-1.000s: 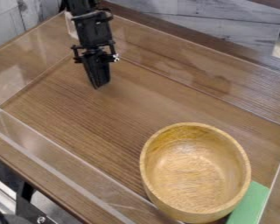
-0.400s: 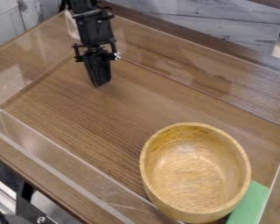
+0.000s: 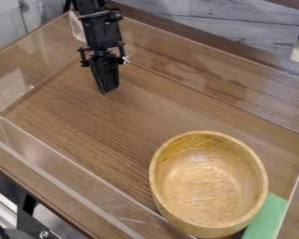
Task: Remove the green block from inside the brown bowl and put it on the table
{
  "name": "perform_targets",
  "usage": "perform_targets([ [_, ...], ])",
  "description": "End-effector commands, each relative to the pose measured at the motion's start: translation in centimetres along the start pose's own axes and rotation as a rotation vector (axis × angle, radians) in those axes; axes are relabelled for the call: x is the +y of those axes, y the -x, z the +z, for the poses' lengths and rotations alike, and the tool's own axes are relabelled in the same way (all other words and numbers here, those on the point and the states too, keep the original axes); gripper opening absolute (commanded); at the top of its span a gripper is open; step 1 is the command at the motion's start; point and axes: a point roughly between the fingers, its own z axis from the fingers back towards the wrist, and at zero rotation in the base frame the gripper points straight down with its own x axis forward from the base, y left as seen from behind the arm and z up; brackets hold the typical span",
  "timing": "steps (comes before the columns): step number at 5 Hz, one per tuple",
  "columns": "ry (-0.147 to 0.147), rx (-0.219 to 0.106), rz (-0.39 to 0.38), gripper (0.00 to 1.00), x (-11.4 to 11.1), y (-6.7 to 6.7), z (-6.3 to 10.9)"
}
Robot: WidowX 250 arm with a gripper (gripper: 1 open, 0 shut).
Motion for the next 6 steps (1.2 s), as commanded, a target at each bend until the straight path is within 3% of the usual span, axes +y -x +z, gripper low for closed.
perform_targets([
  [1, -0.039, -0.041, -0.024, 0.00, -0.33, -0.70, 1.87],
  [6, -0.026, 0.001, -0.042, 0.00, -1.03, -0.66, 1.84],
])
